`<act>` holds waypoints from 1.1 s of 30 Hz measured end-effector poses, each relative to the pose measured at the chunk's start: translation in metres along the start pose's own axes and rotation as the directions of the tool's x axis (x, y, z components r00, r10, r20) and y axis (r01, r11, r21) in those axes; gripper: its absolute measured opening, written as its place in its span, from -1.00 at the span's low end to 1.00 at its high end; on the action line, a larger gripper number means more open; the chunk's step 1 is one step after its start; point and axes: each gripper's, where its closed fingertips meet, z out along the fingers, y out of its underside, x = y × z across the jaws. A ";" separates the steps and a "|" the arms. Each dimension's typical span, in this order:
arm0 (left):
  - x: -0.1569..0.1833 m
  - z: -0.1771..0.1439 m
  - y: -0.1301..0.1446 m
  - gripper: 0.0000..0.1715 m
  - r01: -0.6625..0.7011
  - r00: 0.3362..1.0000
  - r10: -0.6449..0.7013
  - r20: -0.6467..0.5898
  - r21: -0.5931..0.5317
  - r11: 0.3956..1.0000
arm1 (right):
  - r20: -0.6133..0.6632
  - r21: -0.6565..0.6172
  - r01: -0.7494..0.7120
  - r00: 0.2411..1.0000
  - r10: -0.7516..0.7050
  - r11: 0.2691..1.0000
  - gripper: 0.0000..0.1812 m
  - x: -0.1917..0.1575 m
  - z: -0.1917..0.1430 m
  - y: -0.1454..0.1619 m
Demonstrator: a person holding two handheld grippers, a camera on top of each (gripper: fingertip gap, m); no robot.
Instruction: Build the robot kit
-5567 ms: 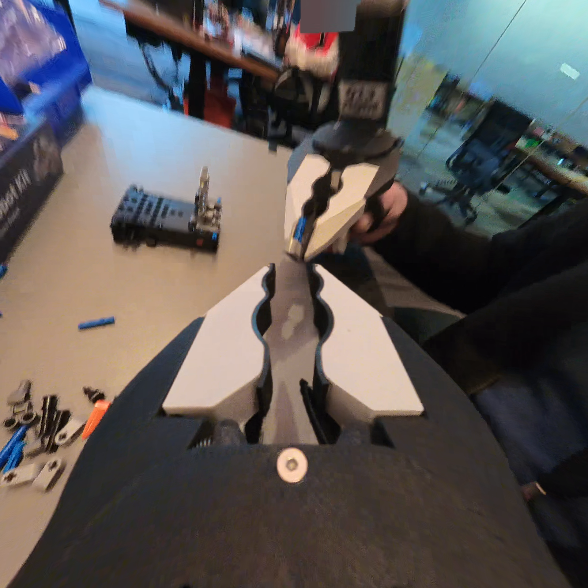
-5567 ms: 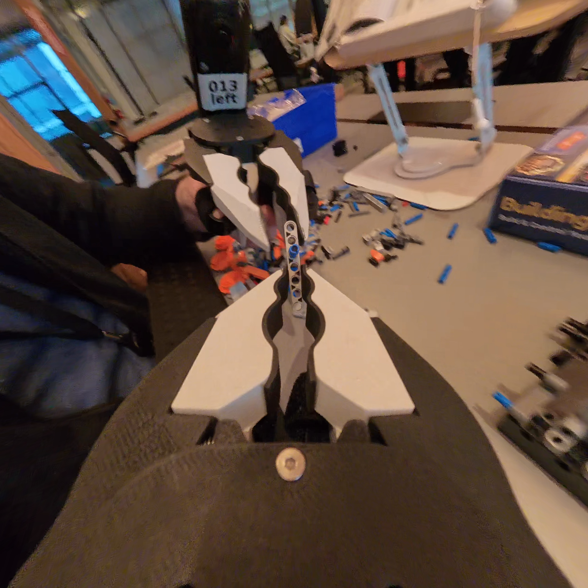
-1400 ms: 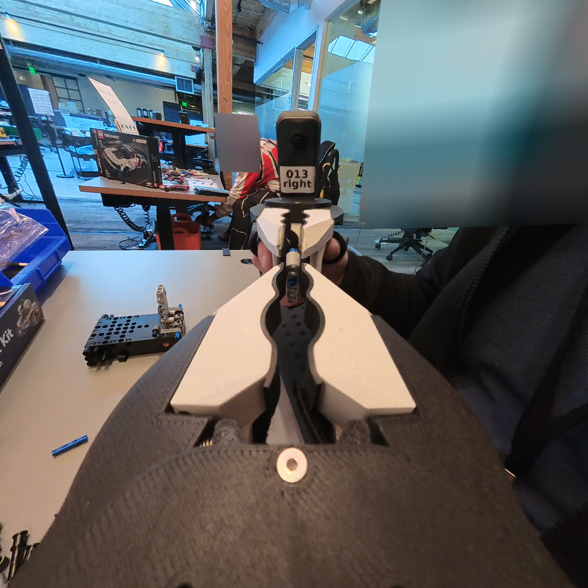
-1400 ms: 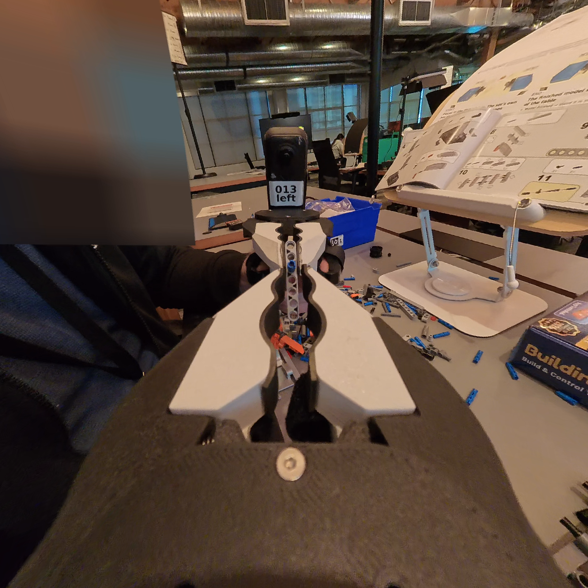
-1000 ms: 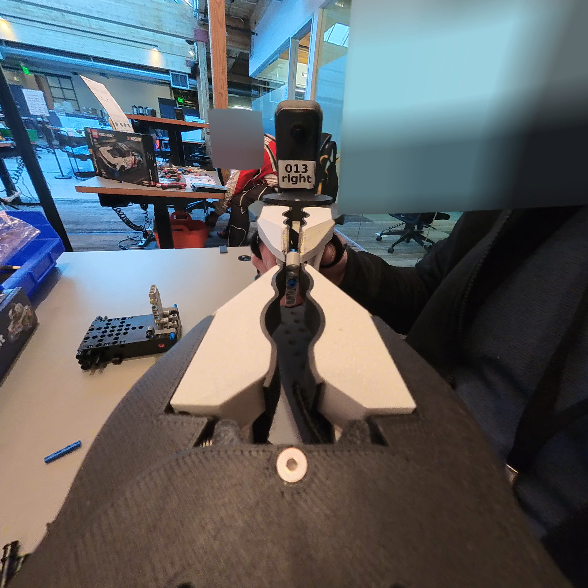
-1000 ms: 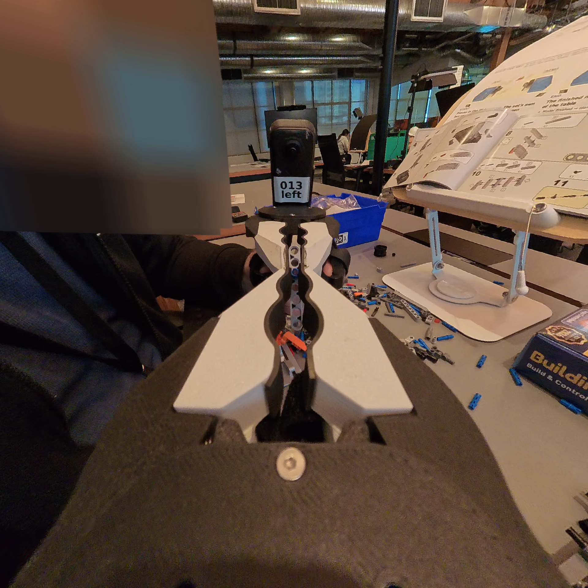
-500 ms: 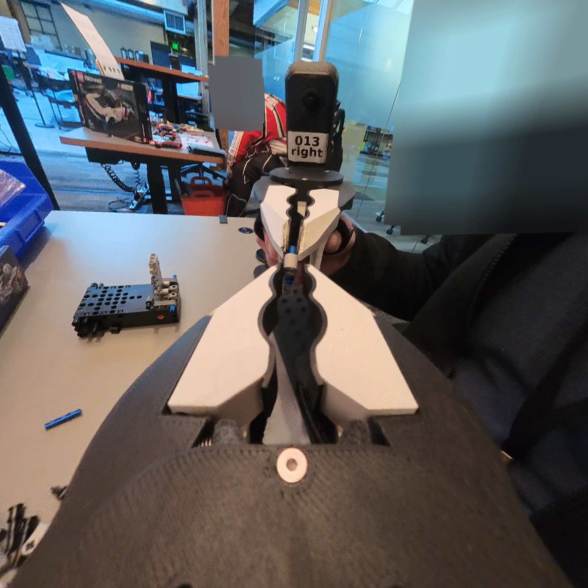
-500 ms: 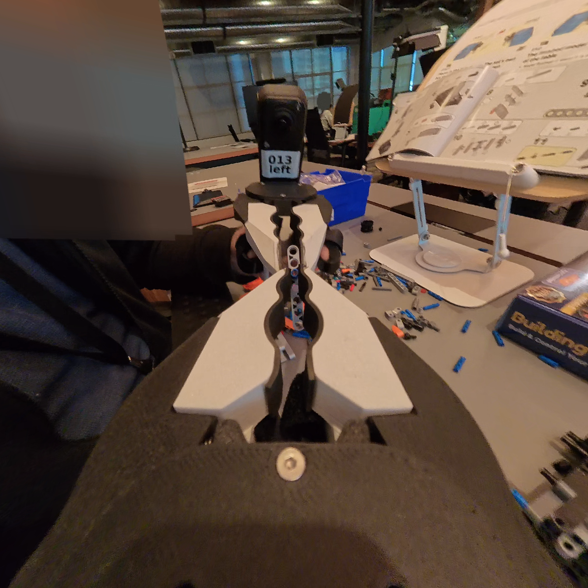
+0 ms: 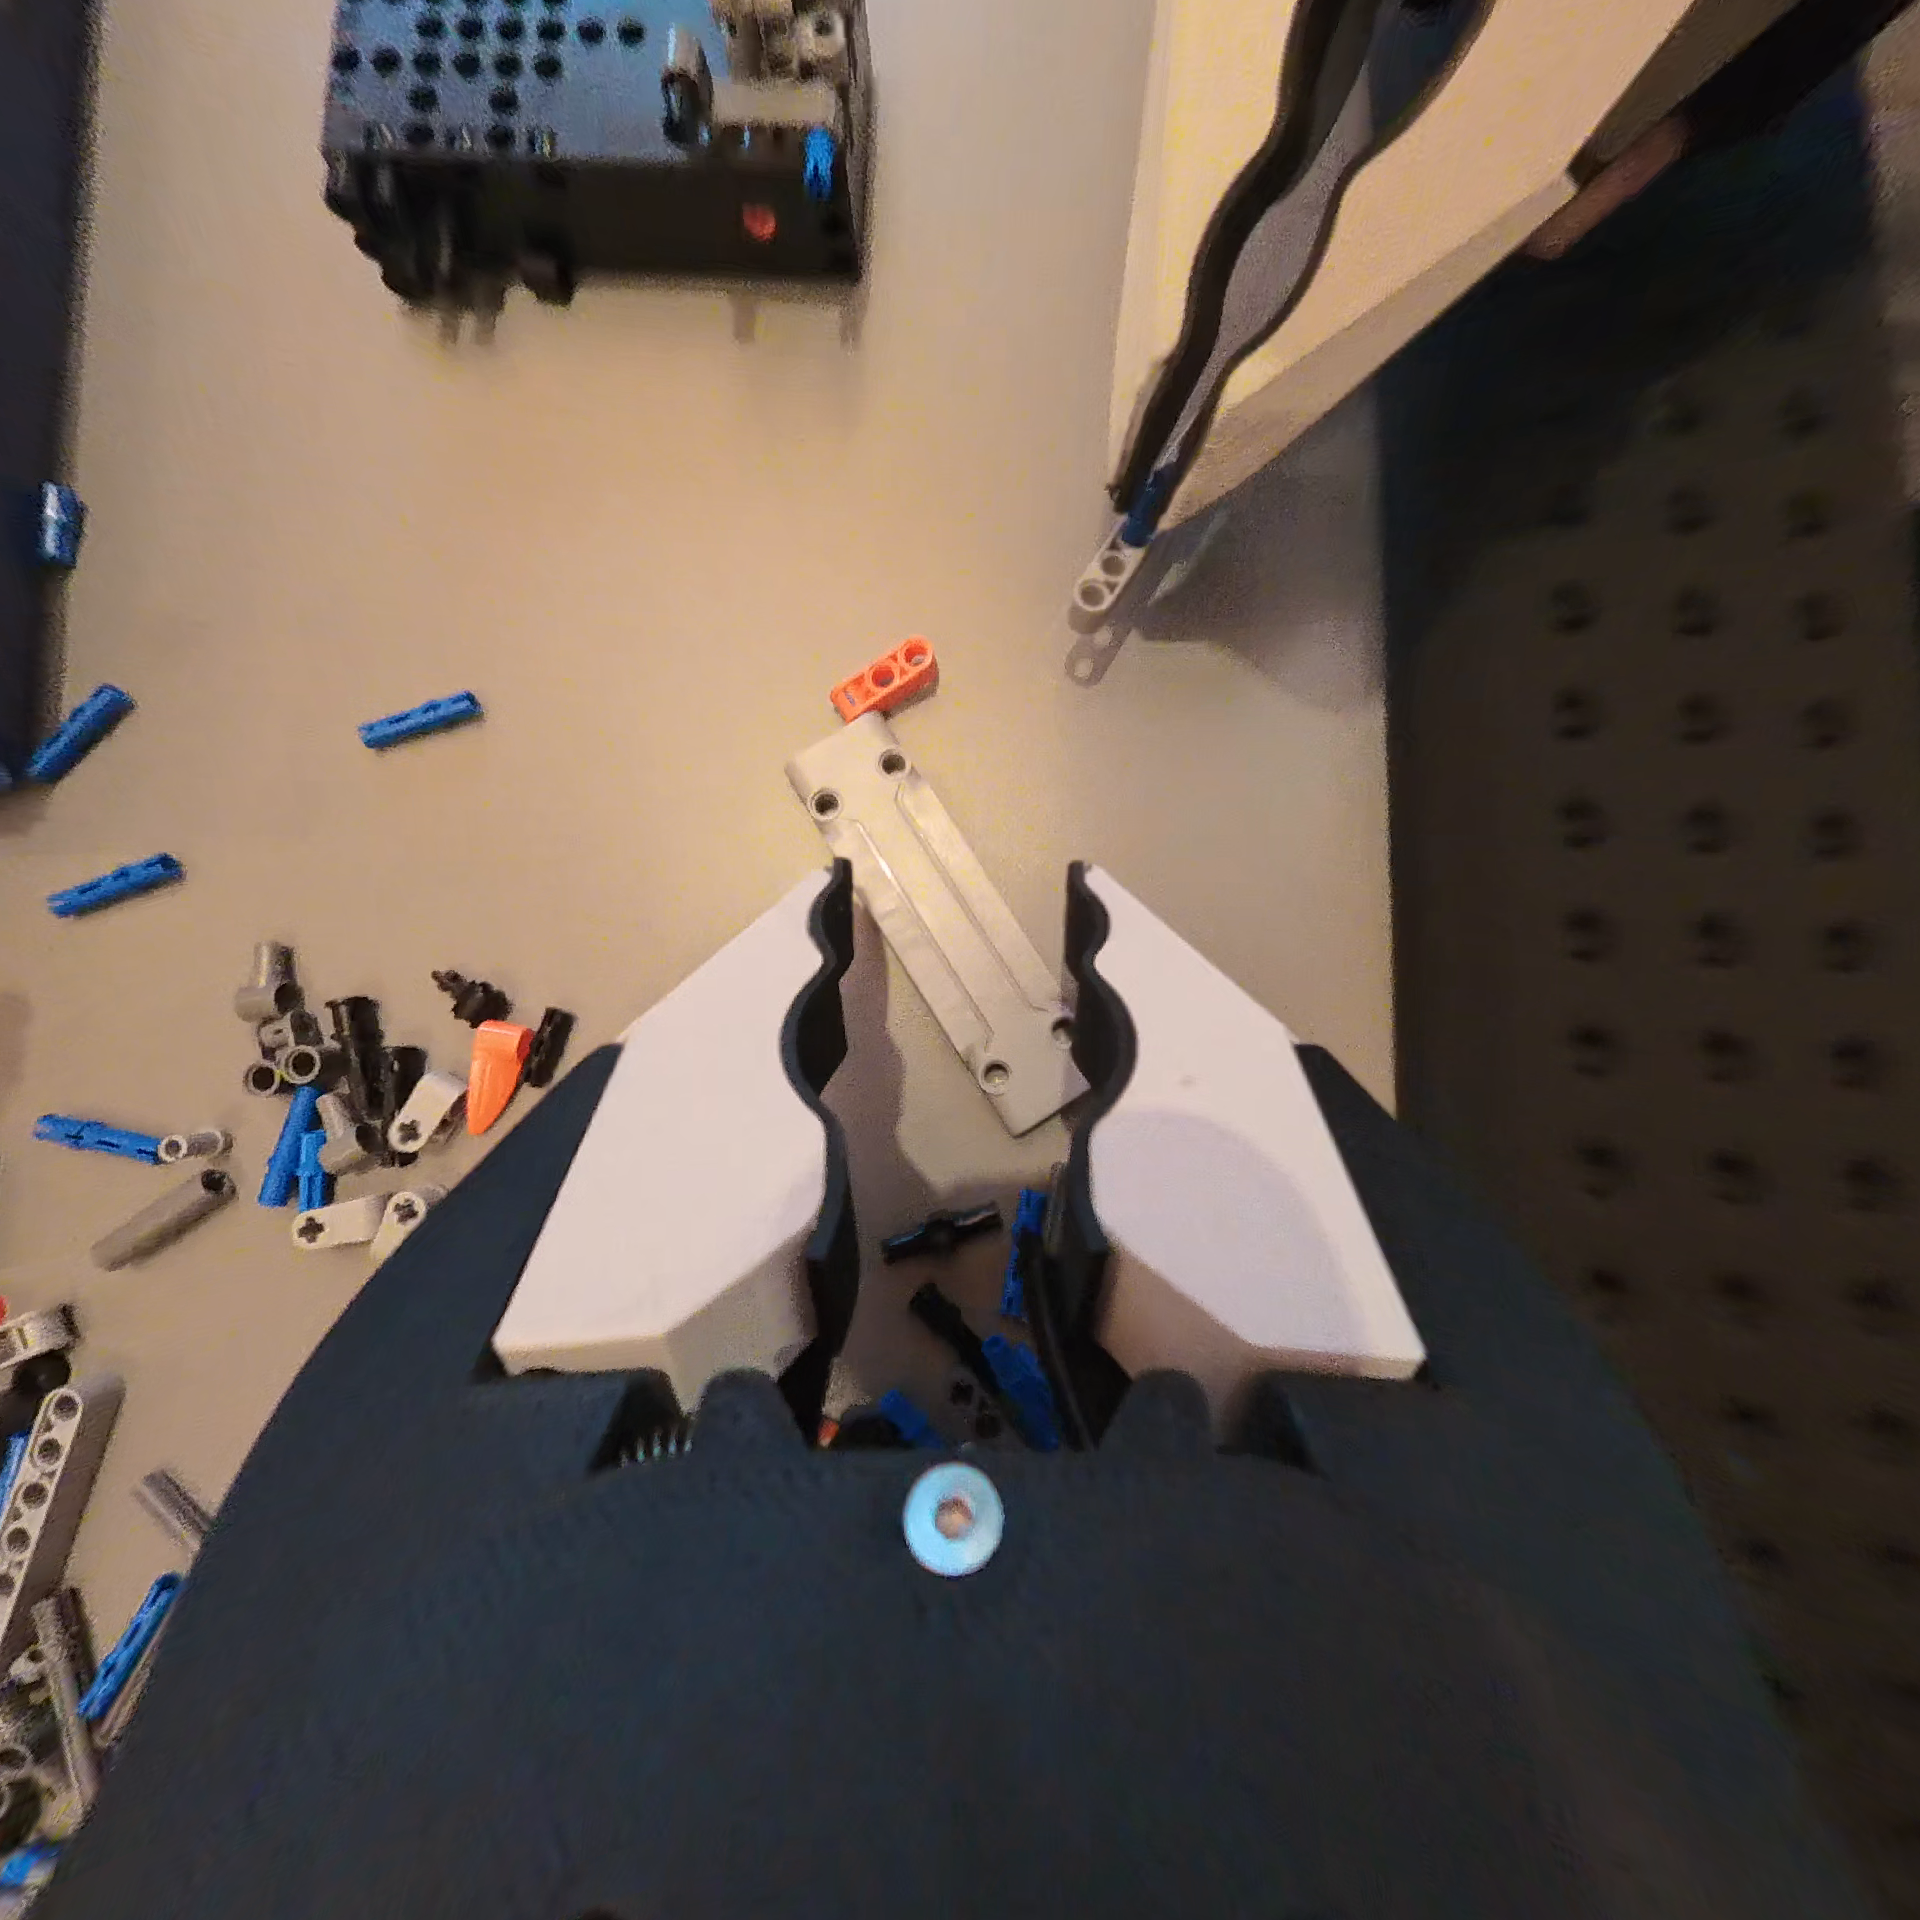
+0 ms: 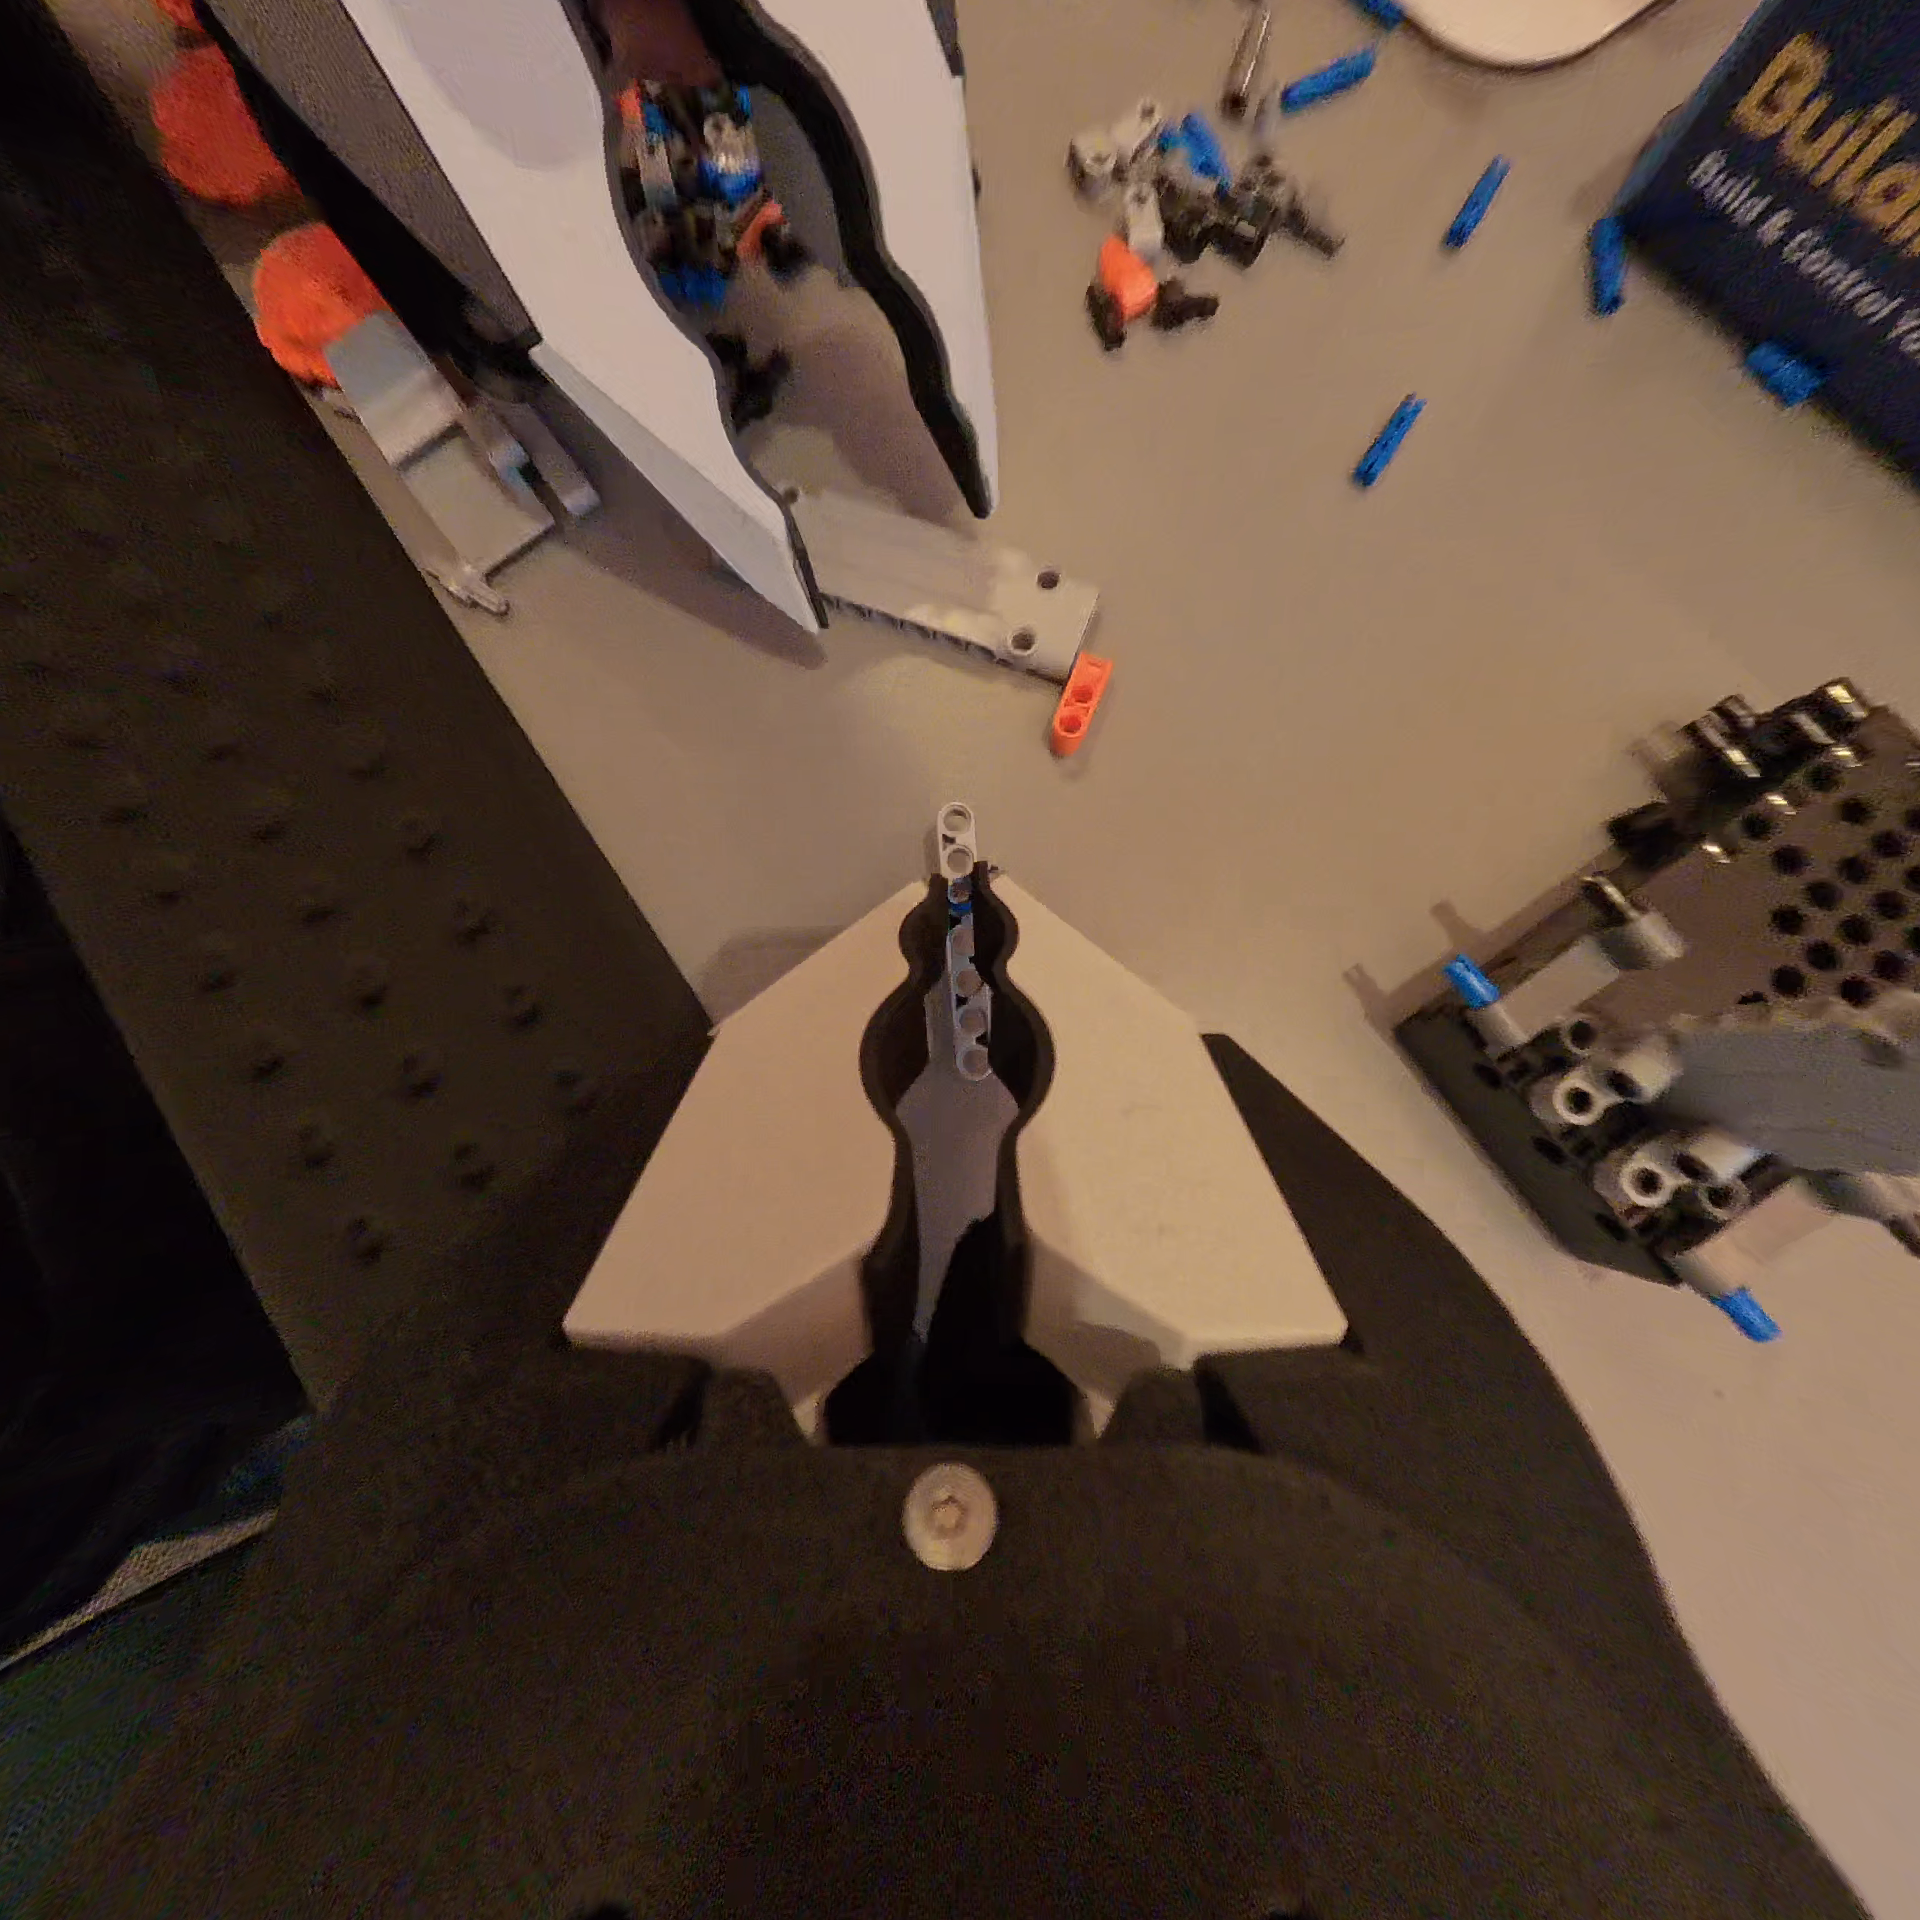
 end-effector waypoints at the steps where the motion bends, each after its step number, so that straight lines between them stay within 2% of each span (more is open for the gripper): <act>1: 0.000 0.003 0.003 -0.52 0.001 1.000 -0.001 0.004 -0.019 1.000 | 0.006 -0.007 -0.002 1.000 0.002 1.000 -0.97 -0.001 0.004 0.001; 4: -0.003 0.010 0.013 -0.53 0.012 0.999 -0.010 0.033 -0.072 0.997 | 0.016 -0.024 0.005 1.000 -0.005 1.000 -0.97 -0.002 0.009 0.004; 5: -0.003 0.010 0.011 -0.61 0.015 0.999 -0.013 0.036 -0.059 0.998 | 0.017 -0.025 0.003 1.000 -0.003 1.000 -0.97 -0.003 0.010 0.004; 7: -0.004 0.010 0.011 -0.68 0.018 0.999 -0.015 0.051 -0.064 0.998 | -0.004 -0.040 0.007 1.000 -0.008 0.999 -0.84 0.000 0.008 0.005; 11: -0.011 0.010 0.009 -0.70 0.023 0.996 -0.020 0.088 -0.032 0.999 | -0.051 0.057 -0.013 0.999 0.016 0.998 -0.77 0.002 -0.008 -0.013; 13: -0.014 0.004 -0.001 -0.71 0.040 0.995 -0.042 0.094 0.030 0.999 | -0.042 0.163 -0.062 0.997 0.070 0.985 -0.77 -0.002 -0.017 -0.030; 15: -0.016 -0.010 -0.023 -0.71 0.072 0.993 -0.086 0.078 0.170 0.983 | 0.010 0.281 -0.144 0.989 0.147 0.949 -0.82 -0.010 -0.023 -0.049; 17: -0.019 -0.032 -0.050 -0.71 0.150 0.985 -0.169 0.026 0.344 0.927 | 0.029 0.350 -0.187 0.982 0.189 0.918 -0.71 -0.013 -0.023 -0.060; 19: -0.020 -0.054 -0.072 -0.71 0.232 0.971 -0.231 -0.064 0.488 0.841 | 0.029 0.389 -0.205 0.977 0.211 0.898 -0.61 -0.016 -0.019 -0.069; 21: -0.019 -0.070 -0.087 -0.71 0.297 0.953 -0.269 -0.138 0.585 0.755 | 0.002 0.445 -0.192 0.977 0.214 0.875 -0.54 -0.017 -0.016 -0.083; 23: -0.019 -0.077 -0.094 -0.71 0.339 0.938 -0.300 -0.174 0.639 0.691 | -0.076 0.469 -0.137 0.978 0.194 0.872 -0.45 -0.017 -0.014 -0.096; 26: -0.017 -0.082 -0.100 -0.71 0.340 0.935 -0.310 -0.173 0.685 0.645 | -0.165 0.522 -0.089 0.965 0.202 0.849 -0.50 -0.013 -0.018 -0.113; 28: -0.016 -0.085 -0.102 -0.72 0.324 0.939 -0.309 -0.153 0.698 0.638 | -0.181 0.553 -0.068 0.963 0.199 0.830 -0.64 -0.014 -0.021 -0.122; 33: -0.019 -0.102 -0.106 -0.72 0.290 0.940 -0.321 -0.112 0.755 0.588 | -0.207 0.577 -0.027 0.962 0.178 0.816 -0.79 -0.018 -0.025 -0.130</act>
